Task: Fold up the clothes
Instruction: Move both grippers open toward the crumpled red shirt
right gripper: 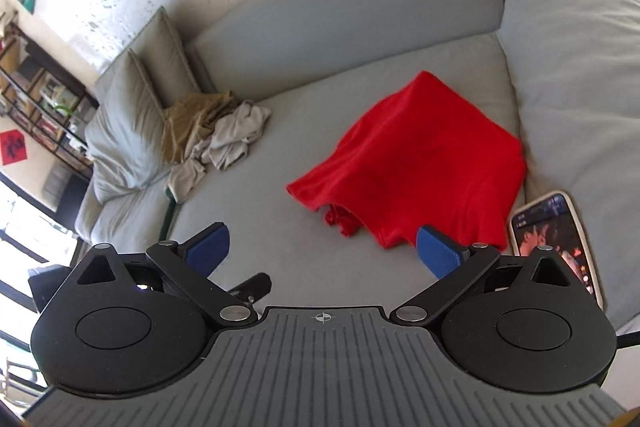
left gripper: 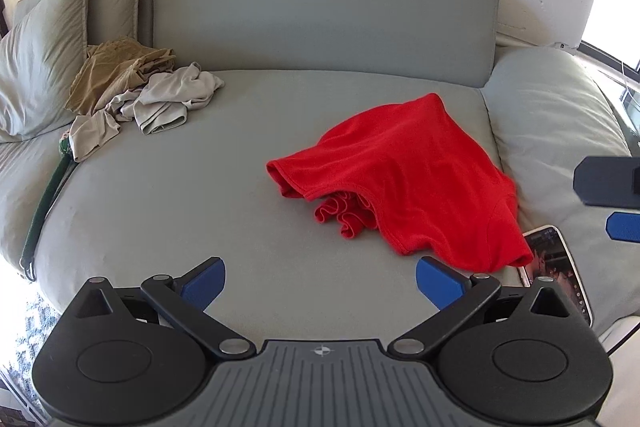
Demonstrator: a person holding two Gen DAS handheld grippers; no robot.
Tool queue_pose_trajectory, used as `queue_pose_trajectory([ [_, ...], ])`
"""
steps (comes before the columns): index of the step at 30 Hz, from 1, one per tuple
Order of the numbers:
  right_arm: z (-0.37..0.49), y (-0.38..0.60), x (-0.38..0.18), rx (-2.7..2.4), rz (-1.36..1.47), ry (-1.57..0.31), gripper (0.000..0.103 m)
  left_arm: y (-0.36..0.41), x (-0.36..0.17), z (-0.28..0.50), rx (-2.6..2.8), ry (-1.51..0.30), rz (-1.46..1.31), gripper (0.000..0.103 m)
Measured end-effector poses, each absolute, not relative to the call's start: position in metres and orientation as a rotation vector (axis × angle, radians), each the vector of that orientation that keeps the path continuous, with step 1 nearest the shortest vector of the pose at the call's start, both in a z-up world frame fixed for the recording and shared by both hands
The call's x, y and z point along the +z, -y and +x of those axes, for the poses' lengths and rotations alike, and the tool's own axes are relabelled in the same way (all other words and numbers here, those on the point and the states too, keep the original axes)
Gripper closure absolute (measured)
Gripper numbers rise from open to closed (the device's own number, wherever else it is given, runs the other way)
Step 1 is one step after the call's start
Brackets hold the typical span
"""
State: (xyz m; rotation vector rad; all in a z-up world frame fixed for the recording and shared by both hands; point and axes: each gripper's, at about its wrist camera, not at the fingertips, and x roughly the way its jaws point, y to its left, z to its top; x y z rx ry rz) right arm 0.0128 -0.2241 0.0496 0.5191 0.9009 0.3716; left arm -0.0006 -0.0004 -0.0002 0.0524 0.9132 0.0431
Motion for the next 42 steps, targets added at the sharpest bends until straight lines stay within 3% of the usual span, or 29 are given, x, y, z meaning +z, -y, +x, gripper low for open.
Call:
queue_pose_trajectory([
  [12,-0.014,0.203,0.030,0.183,0.196,-0.930,0.003,0.003,-0.001,-0.005,0.008,-0.922,0.034,0.001],
  [42,-0.007,0.205,0.025,0.160,0.188,-1.029,0.003,0.013,0.001,-0.002,0.000,-0.938,0.040,0.001],
])
